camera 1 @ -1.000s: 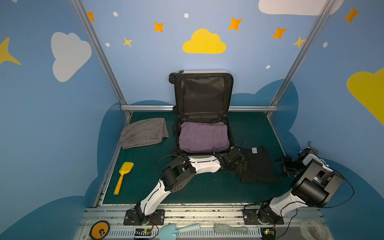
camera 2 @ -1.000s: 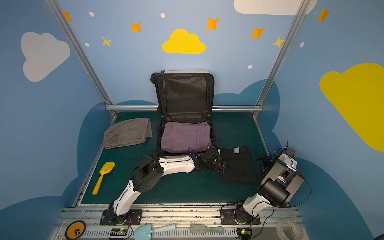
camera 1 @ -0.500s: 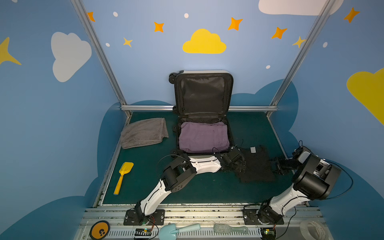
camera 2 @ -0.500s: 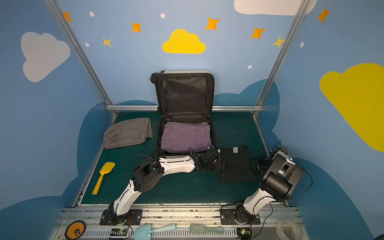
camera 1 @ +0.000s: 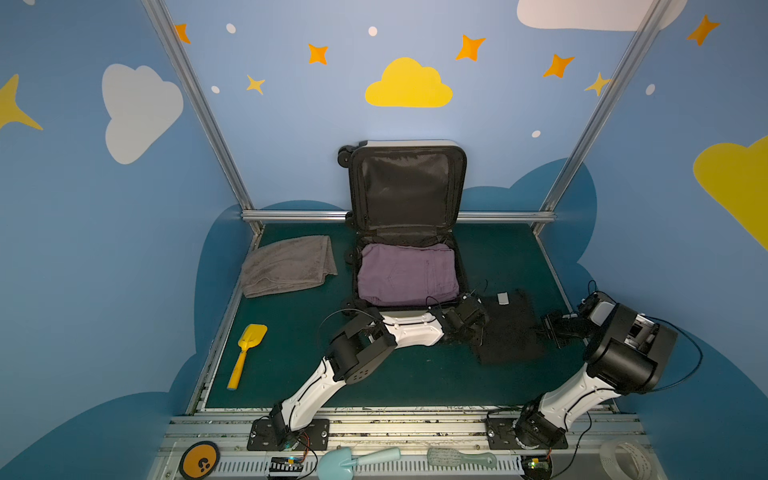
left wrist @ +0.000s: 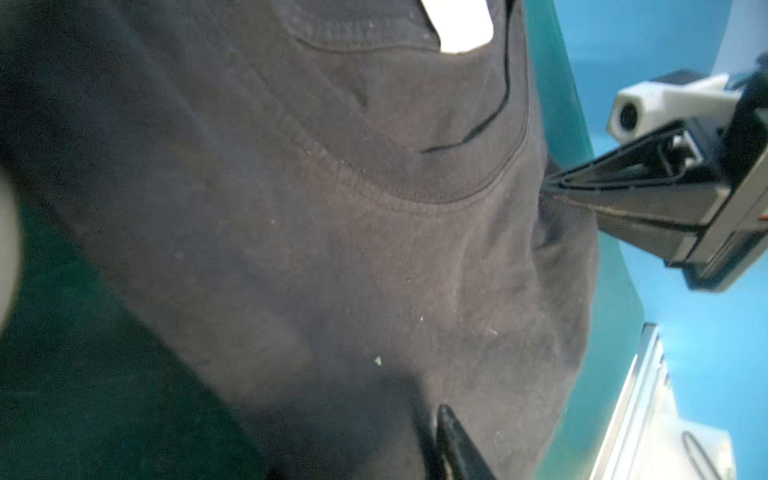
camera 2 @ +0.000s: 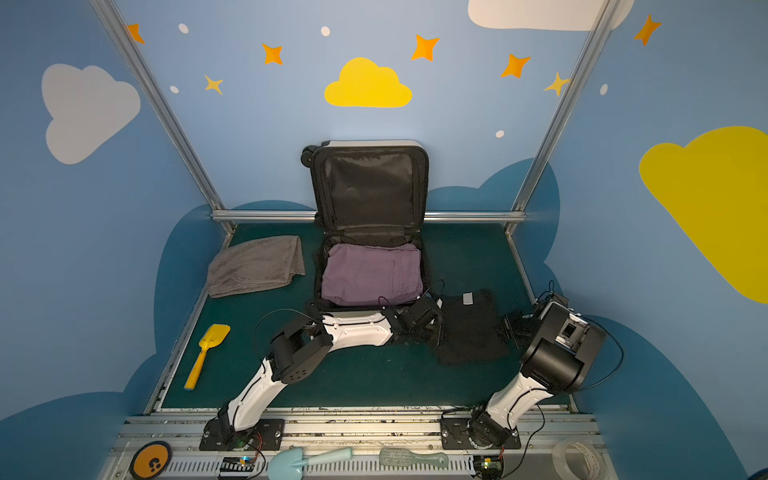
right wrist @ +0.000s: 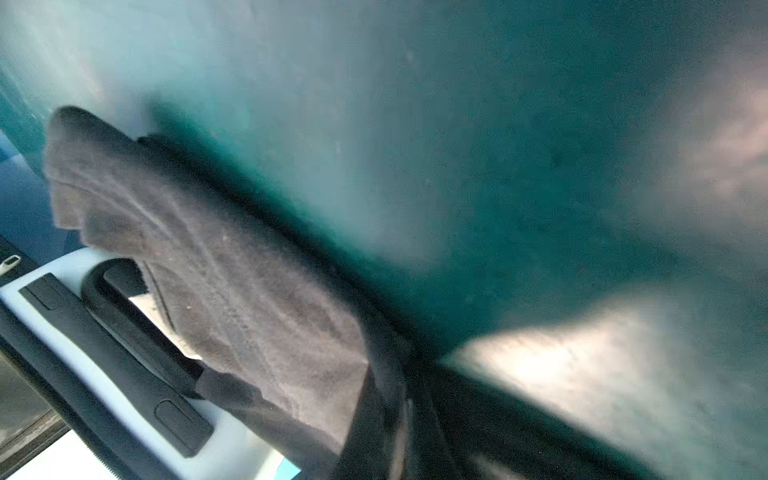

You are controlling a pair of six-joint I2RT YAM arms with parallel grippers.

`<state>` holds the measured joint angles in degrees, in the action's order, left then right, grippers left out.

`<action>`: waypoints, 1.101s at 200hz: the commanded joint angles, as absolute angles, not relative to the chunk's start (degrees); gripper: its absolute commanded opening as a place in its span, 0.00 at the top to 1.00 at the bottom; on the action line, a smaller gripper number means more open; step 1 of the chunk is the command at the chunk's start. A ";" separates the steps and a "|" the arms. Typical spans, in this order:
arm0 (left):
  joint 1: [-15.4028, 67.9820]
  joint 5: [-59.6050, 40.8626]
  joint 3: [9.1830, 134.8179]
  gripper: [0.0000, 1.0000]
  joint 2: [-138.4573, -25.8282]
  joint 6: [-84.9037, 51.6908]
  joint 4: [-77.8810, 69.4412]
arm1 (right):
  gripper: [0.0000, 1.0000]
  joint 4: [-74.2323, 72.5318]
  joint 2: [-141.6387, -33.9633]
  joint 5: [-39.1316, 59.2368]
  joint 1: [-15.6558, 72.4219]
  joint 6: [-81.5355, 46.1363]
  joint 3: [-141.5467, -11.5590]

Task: Pack the luggage
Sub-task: 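Grasp the black T-shirt's nearer corners with both grippers, then lift the black T-shirt with both grippers and carry it over the suitcase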

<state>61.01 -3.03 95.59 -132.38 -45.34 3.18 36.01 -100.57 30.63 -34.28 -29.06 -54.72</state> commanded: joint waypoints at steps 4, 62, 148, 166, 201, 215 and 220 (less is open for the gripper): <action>60.72 -4.08 96.32 0.74 -133.12 -44.40 3.71 | 1.00 36.66 -101.27 32.53 -33.75 -28.54 -53.54; 60.35 -8.38 105.57 0.97 -132.36 -35.88 10.31 | 1.00 34.98 -95.19 36.51 -34.05 -31.04 -52.54; 58.39 -15.15 133.72 0.97 -138.89 -22.70 28.00 | 1.00 34.31 -86.11 40.04 -34.30 -36.24 -53.61; 57.12 -15.88 139.51 0.97 -140.46 -20.77 31.71 | 1.00 33.60 -85.22 41.44 -33.95 -37.54 -53.61; 54.18 -16.29 142.38 0.97 -139.65 -18.86 34.11 | 1.00 33.35 -83.11 42.45 -31.61 -39.99 -55.29; 52.95 -15.84 142.22 0.97 -138.55 -17.70 34.91 | 1.00 32.91 -82.37 42.66 -30.05 -41.63 -56.35; 52.51 -15.64 142.05 0.97 -138.14 -17.32 35.14 | 1.00 32.60 -82.21 42.66 -29.25 -42.29 -56.83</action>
